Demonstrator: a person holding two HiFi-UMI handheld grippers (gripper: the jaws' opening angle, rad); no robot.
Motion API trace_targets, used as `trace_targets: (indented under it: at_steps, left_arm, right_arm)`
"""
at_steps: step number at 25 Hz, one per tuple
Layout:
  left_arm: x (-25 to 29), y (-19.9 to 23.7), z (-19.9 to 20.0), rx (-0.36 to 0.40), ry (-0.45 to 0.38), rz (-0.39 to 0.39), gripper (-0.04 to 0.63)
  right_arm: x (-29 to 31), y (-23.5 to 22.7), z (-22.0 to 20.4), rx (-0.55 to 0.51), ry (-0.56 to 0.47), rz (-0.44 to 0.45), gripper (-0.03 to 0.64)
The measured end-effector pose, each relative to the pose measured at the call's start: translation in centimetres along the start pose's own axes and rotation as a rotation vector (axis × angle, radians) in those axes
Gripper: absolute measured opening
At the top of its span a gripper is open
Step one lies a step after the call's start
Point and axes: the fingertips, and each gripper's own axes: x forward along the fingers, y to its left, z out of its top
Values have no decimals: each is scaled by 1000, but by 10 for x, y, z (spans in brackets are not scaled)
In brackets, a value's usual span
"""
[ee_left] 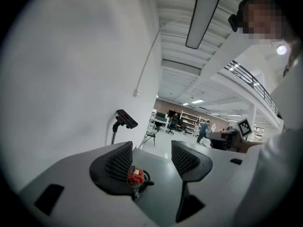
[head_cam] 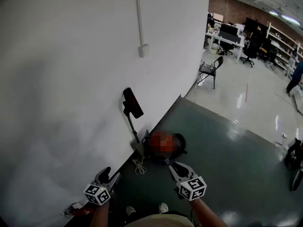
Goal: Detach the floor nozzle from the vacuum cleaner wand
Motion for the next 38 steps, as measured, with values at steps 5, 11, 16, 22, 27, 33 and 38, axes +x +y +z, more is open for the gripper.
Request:
trace_targets:
  at_steps: [5, 11, 16, 22, 27, 33, 38]
  left_arm:
    - [3, -5, 2, 0, -5, 6, 268]
    - [3, -13, 1, 1, -5, 13, 268]
    - [3, -12, 0, 2, -4, 26, 268]
    - [2, -24, -5, 6, 9, 35, 268]
    - [8, -31, -21, -14, 42, 34, 268]
    - [29, -14, -25, -29, 86, 21, 268]
    - [67, 21, -18, -23, 119, -14, 268]
  right_arm:
    - [-3, -6, 3, 5, -7, 0, 72]
    - [-7, -16, 7, 6, -16, -5, 72]
    - [-12, -22, 12, 71, -56, 17, 75]
    - [-24, -25, 14, 130, -92, 67, 92]
    - [-13, -41, 8, 160, -96, 62, 92]
    - [58, -78, 58, 155, -169, 28, 92]
    - [130, -107, 116, 150, -252, -12, 92]
